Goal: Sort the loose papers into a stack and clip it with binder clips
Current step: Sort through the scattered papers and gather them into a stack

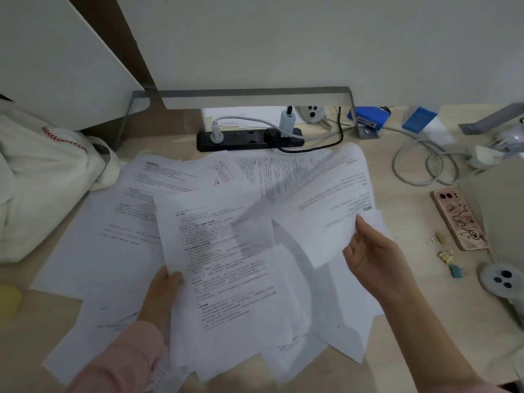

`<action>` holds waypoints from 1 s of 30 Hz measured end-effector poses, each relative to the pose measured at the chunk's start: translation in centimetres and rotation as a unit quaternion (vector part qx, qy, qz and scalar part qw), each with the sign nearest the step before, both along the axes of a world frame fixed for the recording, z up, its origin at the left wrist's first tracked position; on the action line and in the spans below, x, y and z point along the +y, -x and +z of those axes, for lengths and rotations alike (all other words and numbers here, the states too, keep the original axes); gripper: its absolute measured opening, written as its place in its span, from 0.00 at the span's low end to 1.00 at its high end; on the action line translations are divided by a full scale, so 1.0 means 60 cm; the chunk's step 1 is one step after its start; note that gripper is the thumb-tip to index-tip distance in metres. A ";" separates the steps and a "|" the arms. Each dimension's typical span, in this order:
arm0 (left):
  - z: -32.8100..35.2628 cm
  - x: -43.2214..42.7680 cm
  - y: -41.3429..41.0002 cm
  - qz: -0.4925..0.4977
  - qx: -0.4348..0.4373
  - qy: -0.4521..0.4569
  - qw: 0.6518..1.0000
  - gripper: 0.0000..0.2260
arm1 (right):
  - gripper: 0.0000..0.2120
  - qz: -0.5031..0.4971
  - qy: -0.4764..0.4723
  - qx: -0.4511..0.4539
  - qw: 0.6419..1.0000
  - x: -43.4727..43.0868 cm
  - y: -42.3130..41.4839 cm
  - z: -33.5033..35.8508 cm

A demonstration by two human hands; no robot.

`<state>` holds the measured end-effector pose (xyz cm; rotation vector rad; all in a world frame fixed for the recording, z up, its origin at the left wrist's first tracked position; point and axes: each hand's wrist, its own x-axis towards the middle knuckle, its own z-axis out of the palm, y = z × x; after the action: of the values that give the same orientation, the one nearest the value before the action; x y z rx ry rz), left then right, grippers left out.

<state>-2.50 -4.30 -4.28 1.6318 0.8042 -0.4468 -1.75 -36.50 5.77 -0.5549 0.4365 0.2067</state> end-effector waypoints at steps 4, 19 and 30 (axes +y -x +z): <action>0.003 0.014 0.006 0.022 0.008 0.107 0.994 0.14 | 0.10 0.195 0.193 0.072 0.959 0.004 0.019 -0.054; 0.011 0.011 -0.003 0.114 0.061 0.175 0.976 0.17 | 0.14 0.372 0.829 -0.014 0.416 0.006 -0.125 -0.095; 0.007 0.009 -0.003 0.050 0.008 0.075 0.996 0.28 | 0.15 0.283 0.842 -0.316 0.335 0.230 -0.230 -0.106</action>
<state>-2.35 -3.78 -3.87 1.4436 0.8404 -0.4400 12.08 -22.69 -0.61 -2.8246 -0.6266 0.0946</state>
